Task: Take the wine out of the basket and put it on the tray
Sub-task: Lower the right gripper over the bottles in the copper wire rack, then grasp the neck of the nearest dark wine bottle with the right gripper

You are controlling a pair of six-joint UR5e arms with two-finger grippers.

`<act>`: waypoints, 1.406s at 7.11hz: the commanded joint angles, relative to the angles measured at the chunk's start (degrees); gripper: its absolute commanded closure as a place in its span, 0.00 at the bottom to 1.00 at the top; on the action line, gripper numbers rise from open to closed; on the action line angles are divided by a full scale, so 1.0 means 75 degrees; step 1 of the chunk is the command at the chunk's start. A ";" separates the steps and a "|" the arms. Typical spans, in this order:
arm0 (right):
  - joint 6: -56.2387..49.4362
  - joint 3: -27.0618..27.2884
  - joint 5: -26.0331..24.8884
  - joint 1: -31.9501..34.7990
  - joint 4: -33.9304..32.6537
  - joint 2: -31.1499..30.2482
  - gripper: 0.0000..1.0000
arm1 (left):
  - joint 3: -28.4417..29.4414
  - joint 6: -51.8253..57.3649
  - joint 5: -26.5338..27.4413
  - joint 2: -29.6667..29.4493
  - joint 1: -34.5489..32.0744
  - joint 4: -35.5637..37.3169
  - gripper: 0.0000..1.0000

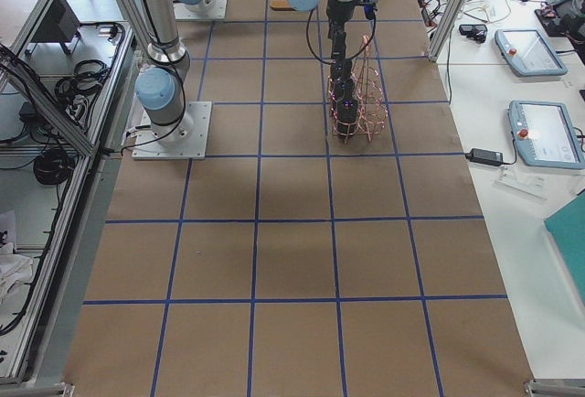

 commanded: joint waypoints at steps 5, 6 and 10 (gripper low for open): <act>-0.0170 -0.0021 0.0016 -0.0181 -0.0769 0.0806 0.27 | -0.0050 0.0000 0.0000 -0.0001 0.0001 0.0003 0.00; -0.0147 -0.0021 0.0051 -0.0181 -0.0769 0.0841 0.42 | -0.0050 0.0012 0.0000 -0.0001 0.0001 0.0003 0.00; -0.0146 -0.0149 -0.0008 -0.0181 -0.0641 0.0795 0.89 | -0.0050 0.0012 0.0000 -0.0001 0.0001 0.0003 0.00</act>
